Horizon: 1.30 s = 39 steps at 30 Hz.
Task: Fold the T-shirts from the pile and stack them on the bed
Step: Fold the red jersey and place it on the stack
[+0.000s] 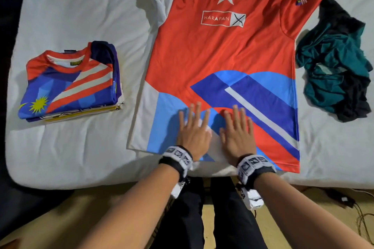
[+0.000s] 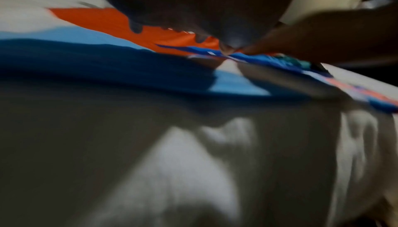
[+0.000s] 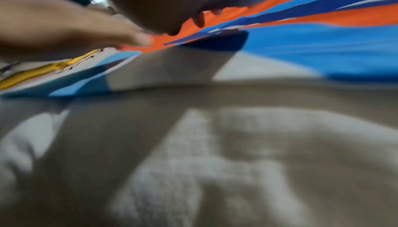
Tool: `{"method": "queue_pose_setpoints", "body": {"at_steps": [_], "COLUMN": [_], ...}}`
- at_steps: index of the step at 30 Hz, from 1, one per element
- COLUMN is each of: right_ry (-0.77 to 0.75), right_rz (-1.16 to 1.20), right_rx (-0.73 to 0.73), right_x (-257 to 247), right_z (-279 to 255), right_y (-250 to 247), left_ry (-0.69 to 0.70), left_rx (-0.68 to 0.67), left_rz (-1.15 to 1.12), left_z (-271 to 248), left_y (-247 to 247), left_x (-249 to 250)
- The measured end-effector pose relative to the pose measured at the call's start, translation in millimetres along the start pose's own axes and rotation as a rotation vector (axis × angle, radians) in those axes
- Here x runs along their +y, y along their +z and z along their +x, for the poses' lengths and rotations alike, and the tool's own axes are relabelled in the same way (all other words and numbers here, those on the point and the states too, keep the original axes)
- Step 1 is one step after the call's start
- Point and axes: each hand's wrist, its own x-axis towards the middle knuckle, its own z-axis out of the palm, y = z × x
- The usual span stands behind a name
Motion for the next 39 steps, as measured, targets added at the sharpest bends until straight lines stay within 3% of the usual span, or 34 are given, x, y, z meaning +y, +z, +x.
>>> {"method": "queue_pose_setpoints", "body": {"at_steps": [2, 5, 10, 12, 14, 17, 20, 22, 24, 27, 30, 31, 33, 36, 39], "right_ry": [-0.092, -0.051, 0.332, 0.496, 0.542, 0.182, -0.108, -0.11, -0.014, 0.235, 0.39, 0.353, 0.143, -0.157, -0.174], "right_rz": [-0.031, -0.081, -0.034, 0.005, 0.029, -0.02, -0.052, -0.082, -0.075, -0.023, 0.006, -0.011, -0.044, -0.048, -0.102], "right_rx": [-0.072, -0.1, -0.094, -0.102, -0.057, -0.03, -0.12, -0.162, -0.152, -0.117, -0.041, -0.01, 0.008, -0.026, -0.041], "right_x": [-7, 24, 103, 110, 93, 42, 8, 16, 38, 80, 93, 88, 65, 32, 46], "right_z": [6, 9, 3, 8, 25, 59, 87, 98, 102, 107, 124, 134, 156, 191, 216], "right_y": [14, 25, 5, -3, -9, -4, 9, 17, 18, 8, -4, -6, -7, 1, 3], "left_ry": [0.092, 0.023, -0.31, -0.481, -0.473, -0.169, 0.042, 0.037, -0.03, -0.24, -0.437, -0.415, -0.214, 0.08, 0.114], "left_rx": [-0.067, -0.046, 0.009, 0.033, 0.075, 0.119, 0.014, 0.004, 0.052, 0.077, 0.116, 0.15, 0.206, 0.095, 0.061], "left_rz": [0.034, 0.06, 0.112, 0.074, 0.054, 0.03, 0.047, 0.079, 0.094, 0.121, 0.175, 0.158, 0.102, 0.122, 0.167], "left_z": [7, 8, -2, 2, 19, 60, 91, 103, 106, 107, 130, 144, 172, 200, 218], "left_y": [15, 28, 18, 9, 3, 2, 11, 15, 16, 3, -18, -23, -27, -11, -6], "left_x": [5, -37, -133, -144, -127, -72, -39, -52, -85, -137, -145, -135, -101, -59, -70]}}
